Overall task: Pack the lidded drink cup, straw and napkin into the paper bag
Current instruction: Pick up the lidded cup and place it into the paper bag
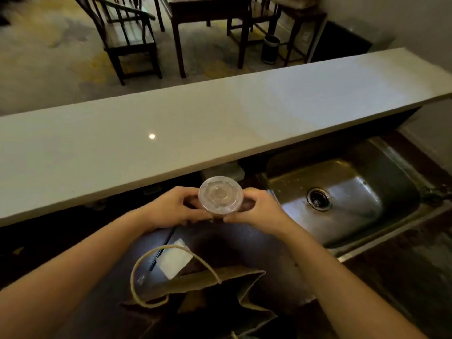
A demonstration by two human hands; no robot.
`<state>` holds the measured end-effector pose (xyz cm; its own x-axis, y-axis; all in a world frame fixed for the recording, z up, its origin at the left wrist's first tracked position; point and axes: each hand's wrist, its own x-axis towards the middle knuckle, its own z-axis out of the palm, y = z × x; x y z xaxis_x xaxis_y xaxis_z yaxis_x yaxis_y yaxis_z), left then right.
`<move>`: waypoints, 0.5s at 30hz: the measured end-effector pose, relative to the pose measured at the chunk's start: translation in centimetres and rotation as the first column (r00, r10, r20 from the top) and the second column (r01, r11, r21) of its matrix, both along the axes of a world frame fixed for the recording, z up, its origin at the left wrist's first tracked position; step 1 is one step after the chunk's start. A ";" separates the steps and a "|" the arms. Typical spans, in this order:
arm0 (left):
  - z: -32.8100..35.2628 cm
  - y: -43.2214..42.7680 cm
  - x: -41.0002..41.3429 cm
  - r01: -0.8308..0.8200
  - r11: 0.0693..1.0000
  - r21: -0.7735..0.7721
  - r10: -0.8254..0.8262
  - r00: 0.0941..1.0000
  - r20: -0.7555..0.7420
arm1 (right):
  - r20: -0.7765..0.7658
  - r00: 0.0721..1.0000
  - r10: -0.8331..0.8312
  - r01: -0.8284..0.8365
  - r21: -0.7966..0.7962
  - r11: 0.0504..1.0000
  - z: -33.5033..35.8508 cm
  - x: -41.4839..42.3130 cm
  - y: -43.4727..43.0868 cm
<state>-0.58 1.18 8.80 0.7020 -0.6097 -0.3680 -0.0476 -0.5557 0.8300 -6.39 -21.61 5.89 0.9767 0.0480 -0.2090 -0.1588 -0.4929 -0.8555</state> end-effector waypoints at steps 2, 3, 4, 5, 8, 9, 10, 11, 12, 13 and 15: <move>4.1 0.5 -0.4 0.016 1.000 -0.001 -0.016 0.999 0.040 | 0.051 0.999 0.016 -0.016 -0.002 1.000 3.3 -0.6 0.4; 6.0 0.8 -0.8 0.014 1.000 -0.012 -0.013 0.998 0.068 | 0.070 0.997 0.018 -0.019 0.020 1.000 4.9 -0.9 0.6; 7.7 1.1 -1.2 -0.002 1.000 -0.029 0.005 0.996 0.090 | 0.094 0.996 0.008 -0.013 0.054 0.998 6.4 -1.4 0.8; 9.4 2.1 -3.1 -0.041 0.997 -0.069 0.050 0.990 0.129 | 0.131 0.991 0.010 -0.021 0.083 0.996 8.3 -3.0 1.6; 12.6 3.1 -6.0 -0.088 0.983 -0.159 0.108 0.986 0.126 | 0.177 0.984 0.030 -0.057 0.147 0.988 12.3 -5.7 2.6; 13.2 3.3 -7.0 -0.096 0.976 -0.196 0.121 0.986 0.116 | 0.184 0.982 0.034 -0.066 0.170 0.983 13.3 -6.6 3.0; 13.8 3.2 -7.5 -0.098 0.968 -0.231 0.127 0.985 0.114 | 0.190 0.981 0.032 -0.068 0.186 0.980 14.0 -7.1 2.9; 14.1 3.0 -7.9 -0.109 0.958 -0.264 0.142 0.984 0.110 | 0.194 0.981 0.026 -0.067 0.212 0.975 14.6 -7.5 2.8; 14.5 2.9 -8.4 -0.122 0.947 -0.296 0.159 0.982 0.106 | 0.201 0.979 0.025 -0.073 0.237 0.969 15.4 -8.0 2.8; 14.9 2.8 -9.0 -0.130 0.938 -0.322 0.172 0.979 0.106 | 0.209 0.978 0.024 -0.078 0.254 0.964 16.1 -8.3 2.9; 15.3 2.8 -10.2 -0.124 0.922 -0.367 0.174 0.979 0.105 | 0.221 0.975 0.029 -0.088 0.260 0.962 16.9 -8.9 2.9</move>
<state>-10.78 3.94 24.15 0.8223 -0.5674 -0.0429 -0.1106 -0.2333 0.9661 -15.30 -18.72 22.75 0.9908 0.1318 0.0323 0.0641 -0.2450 -0.9674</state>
